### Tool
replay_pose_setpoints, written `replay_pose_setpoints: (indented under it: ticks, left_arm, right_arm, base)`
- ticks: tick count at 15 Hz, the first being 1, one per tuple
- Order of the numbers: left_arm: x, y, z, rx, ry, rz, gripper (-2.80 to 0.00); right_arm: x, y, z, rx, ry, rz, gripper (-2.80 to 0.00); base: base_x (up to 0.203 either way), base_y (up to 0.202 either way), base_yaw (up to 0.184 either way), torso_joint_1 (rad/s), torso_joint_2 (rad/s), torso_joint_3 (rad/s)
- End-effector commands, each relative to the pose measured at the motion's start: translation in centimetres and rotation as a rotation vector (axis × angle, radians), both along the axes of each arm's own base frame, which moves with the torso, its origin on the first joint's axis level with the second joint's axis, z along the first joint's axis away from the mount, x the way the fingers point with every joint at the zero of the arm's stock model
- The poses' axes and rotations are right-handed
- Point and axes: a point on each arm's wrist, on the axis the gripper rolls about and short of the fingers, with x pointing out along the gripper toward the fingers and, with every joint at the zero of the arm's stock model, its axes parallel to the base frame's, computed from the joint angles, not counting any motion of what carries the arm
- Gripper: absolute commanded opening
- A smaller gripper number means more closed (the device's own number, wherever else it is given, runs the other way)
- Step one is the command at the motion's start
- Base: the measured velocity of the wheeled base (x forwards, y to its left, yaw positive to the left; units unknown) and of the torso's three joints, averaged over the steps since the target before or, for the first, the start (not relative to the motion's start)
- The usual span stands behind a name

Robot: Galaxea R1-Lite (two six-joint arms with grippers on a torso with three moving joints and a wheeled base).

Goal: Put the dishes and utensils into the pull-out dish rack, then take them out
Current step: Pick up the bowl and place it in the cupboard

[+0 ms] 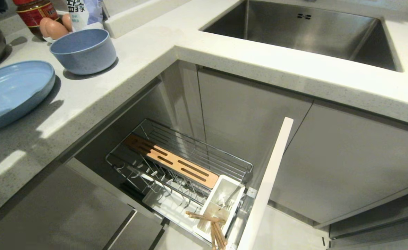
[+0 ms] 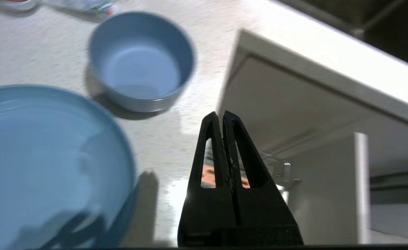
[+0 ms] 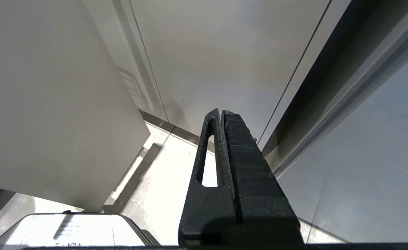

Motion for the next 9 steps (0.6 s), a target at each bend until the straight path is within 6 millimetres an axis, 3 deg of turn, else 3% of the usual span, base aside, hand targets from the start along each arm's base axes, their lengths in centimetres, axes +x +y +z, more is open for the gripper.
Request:
replay_pose_setpoints:
  ticks: [1,6,9]
  left_arm:
    - [3.1,-0.2,-0.7,0.018,0.053,0.056,-2.8]
    - [9.5,-1.4,-1.9,0.047,0.058,0.212,-2.8]
    - [11.0,-2.8,-2.2,0.043,0.053,0.264,-2.8]
  right_arm:
    - [0.0,0.0,0.0,0.0,0.0,0.0,-2.8]
    - [0.0,0.0,0.0,0.0,0.0,0.0,-2.8]
    - [0.0,0.0,0.0,0.0,0.0,0.0,-2.8]
  base:
    - [0.0,0.0,0.0,0.0,0.0,0.0]
    - [0.0,0.0,0.0,0.0,0.0,0.0]
    - [0.0,0.0,0.0,0.0,0.0,0.0]
